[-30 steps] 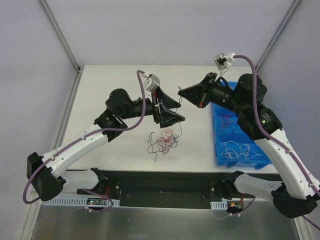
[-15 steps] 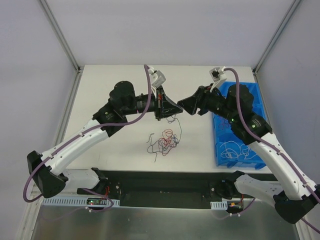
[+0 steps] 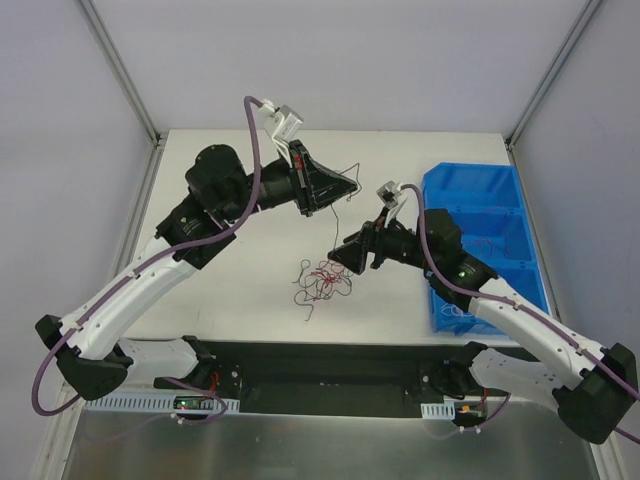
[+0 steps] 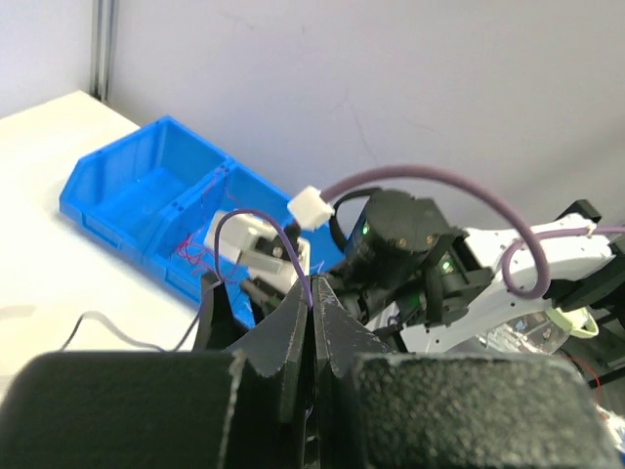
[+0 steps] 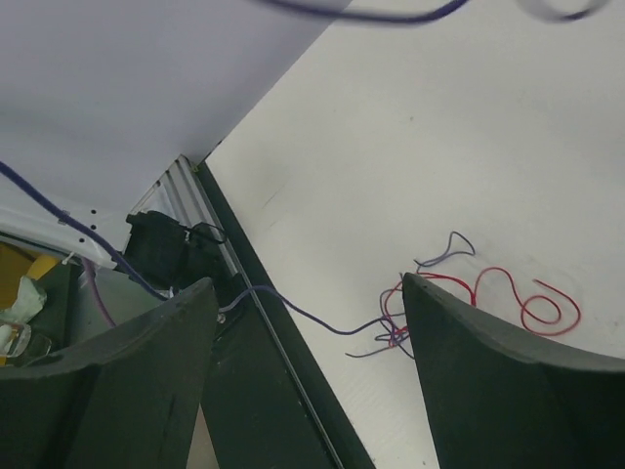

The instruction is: Untangle the cables

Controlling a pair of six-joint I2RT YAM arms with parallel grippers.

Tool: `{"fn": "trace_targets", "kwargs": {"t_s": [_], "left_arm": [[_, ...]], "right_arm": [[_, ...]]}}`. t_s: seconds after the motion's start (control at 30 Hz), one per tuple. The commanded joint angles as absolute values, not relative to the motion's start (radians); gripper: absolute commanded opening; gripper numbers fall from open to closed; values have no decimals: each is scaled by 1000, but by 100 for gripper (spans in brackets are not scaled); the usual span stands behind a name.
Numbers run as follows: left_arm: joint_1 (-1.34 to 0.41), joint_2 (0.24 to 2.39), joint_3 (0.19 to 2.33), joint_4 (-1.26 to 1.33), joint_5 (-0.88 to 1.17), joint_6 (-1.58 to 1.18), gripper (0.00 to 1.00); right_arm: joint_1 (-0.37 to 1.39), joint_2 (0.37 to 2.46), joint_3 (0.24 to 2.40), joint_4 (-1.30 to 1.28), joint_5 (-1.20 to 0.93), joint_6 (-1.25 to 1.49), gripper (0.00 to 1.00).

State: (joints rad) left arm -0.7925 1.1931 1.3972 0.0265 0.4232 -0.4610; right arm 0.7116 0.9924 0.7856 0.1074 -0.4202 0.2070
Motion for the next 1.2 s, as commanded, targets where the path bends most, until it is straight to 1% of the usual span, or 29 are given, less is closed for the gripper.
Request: {"fn": "trace_targets", "kwargs": {"t_s": [0.0,0.1,0.2,0.3,0.37,0.53,0.63,0.77,0.8,0.93,0.97,1.07,1.17], "left_arm": [[-798,1167,1512,17,379,-437,0],[-799,1163,1571,5,353,-391,0],[-799,1151,1626,-31,281,-342,0],[-798,1141,1654,-29,229,-315,0],[-798,1146,1678,-31,227,-299,0],[-799,1161,1720,-31,242,-291,0],[-798,1163,1727,-29,249,-293,0],[-798,1163,1710,-29,262,-307,0],[-799,1163,1703,-31,270,-311,0],[-799,1164,1671,-31,313,-345,0],[-799,1169,1666,-29,327,-356,0],[-799,1187,1658,-29,370,-397,0],[-799,1222,1667,-14,426,-451,0]], "right_arm": [[758,1022,816,294,-433,224,77],[782,1026,819,293,-390,222,76],[782,999,799,272,-350,218,76],[784,970,769,273,-367,198,77],[793,965,767,285,-390,184,78],[811,988,817,281,-318,156,80],[827,1006,859,331,-350,172,82],[851,953,868,342,-347,92,84],[851,927,873,322,-327,59,85],[842,848,1018,50,-184,-108,87],[838,833,1050,14,-167,-141,88],[804,825,1129,-47,-204,-189,94],[776,868,1202,-77,-308,-204,94]]}}
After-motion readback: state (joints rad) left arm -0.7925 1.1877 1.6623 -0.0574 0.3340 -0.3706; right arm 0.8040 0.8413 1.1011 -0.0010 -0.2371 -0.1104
